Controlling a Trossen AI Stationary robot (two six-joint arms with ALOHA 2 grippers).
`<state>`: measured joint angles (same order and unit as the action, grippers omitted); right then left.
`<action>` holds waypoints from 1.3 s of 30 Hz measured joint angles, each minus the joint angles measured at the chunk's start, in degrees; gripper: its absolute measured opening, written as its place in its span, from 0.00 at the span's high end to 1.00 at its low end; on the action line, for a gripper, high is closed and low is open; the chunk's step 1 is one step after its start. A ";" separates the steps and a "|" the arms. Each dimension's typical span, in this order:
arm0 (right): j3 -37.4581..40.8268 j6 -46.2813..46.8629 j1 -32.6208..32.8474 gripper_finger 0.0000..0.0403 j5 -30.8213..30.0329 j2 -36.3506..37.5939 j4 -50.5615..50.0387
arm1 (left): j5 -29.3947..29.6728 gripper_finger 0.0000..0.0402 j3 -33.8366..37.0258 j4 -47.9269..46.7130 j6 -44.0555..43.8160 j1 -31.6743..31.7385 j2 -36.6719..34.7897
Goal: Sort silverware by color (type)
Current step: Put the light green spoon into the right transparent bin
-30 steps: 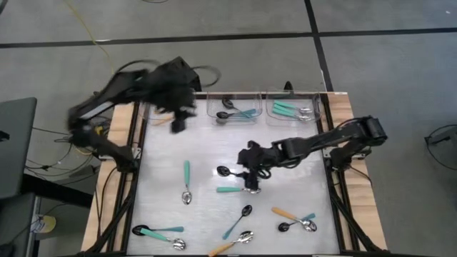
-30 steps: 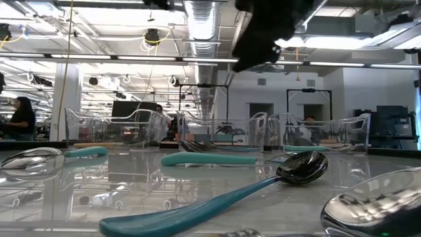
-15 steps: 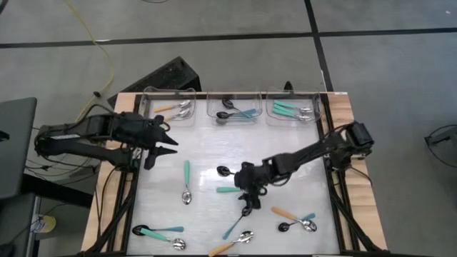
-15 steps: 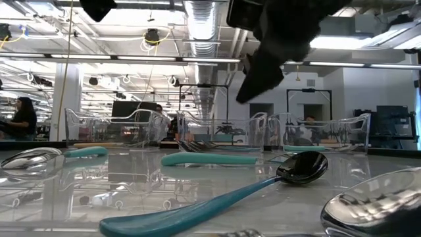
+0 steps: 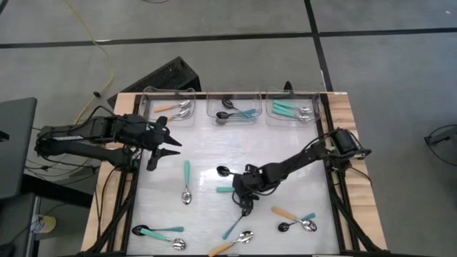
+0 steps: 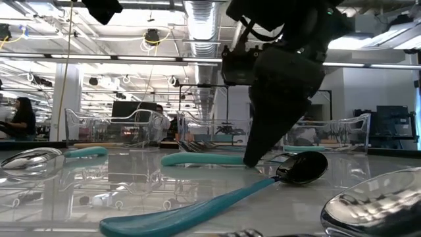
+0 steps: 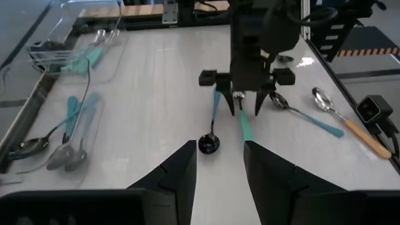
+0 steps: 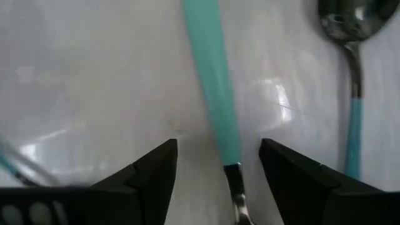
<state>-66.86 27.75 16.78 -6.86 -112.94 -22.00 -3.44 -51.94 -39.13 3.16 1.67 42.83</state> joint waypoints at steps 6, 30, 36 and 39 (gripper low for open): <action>0.27 -0.28 3.63 0.58 -9.07 -0.50 -2.02 | 0.00 0.71 0.00 0.12 0.06 0.00 0.33; -0.37 -30.27 -19.04 0.89 -10.85 44.93 -27.84 | 10.13 0.71 0.00 4.41 -7.82 0.07 2.48; 4.09 -46.62 -39.59 0.89 -8.99 49.02 -32.63 | 10.57 0.71 -0.02 4.76 -12.87 0.09 5.23; 7.94 -53.97 -49.13 0.89 -6.87 48.39 -31.67 | 12.12 0.71 -0.01 4.71 -15.11 0.06 6.84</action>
<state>-58.92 -26.21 -32.35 -13.73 -64.55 -53.67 8.68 -51.96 -34.41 -11.95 1.73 49.67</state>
